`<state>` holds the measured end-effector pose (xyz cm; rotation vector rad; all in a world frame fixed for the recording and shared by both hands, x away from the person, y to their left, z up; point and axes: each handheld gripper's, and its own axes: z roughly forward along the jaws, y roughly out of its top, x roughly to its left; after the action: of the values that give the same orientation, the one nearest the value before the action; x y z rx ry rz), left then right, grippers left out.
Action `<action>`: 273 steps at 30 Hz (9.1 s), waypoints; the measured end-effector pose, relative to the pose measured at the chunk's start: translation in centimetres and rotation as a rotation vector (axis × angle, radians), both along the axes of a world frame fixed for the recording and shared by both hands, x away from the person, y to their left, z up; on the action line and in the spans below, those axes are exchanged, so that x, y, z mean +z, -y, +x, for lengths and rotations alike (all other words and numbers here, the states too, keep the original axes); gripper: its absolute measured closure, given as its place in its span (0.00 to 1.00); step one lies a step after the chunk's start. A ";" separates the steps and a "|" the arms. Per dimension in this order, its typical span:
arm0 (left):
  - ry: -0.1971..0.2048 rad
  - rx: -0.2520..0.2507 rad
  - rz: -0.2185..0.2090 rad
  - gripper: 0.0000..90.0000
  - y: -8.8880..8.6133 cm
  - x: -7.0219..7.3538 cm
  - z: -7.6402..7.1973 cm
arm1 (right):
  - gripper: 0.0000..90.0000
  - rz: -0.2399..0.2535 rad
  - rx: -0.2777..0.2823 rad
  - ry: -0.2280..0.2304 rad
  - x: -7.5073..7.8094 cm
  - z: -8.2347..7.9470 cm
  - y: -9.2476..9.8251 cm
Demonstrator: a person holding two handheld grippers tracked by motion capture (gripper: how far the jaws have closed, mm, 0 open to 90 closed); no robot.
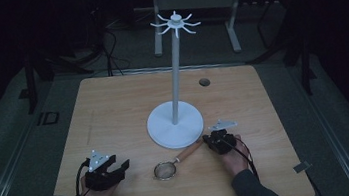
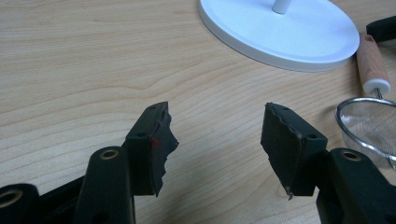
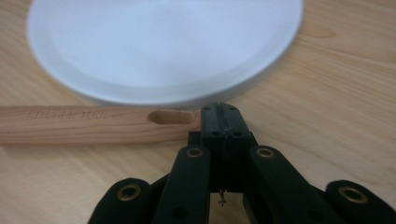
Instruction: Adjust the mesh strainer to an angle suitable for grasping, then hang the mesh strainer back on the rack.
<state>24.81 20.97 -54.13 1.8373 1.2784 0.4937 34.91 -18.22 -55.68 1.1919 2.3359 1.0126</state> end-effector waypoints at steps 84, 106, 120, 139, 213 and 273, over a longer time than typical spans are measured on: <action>-0.067 -0.240 0.051 0.54 7.8 4.3 3.5 | 0.59 0.020 -0.138 0.075 1.9 -2.7 7.6; -0.201 -0.367 0.169 0.58 11.6 3.9 4.8 | 0.58 0.024 -0.135 0.084 2.0 -2.8 7.9; -0.287 -0.444 0.245 0.58 13.3 3.6 5.4 | 0.58 0.027 -0.132 0.084 2.1 -2.8 8.1; -0.440 -0.523 0.336 0.66 14.7 2.5 5.8 | 0.58 0.030 -0.140 0.077 2.0 -2.8 8.1; -0.161 -0.314 0.096 0.77 12.3 7.5 5.9 | 0.56 0.014 -0.120 0.110 1.8 -2.9 7.9; 0.155 -0.136 -0.171 0.77 10.0 14.4 5.1 | 0.56 0.004 -0.142 0.115 1.8 -2.9 8.0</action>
<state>29.88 11.01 -39.77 1.6952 1.0508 0.4297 32.00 -26.24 -53.92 1.2467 2.1306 1.0097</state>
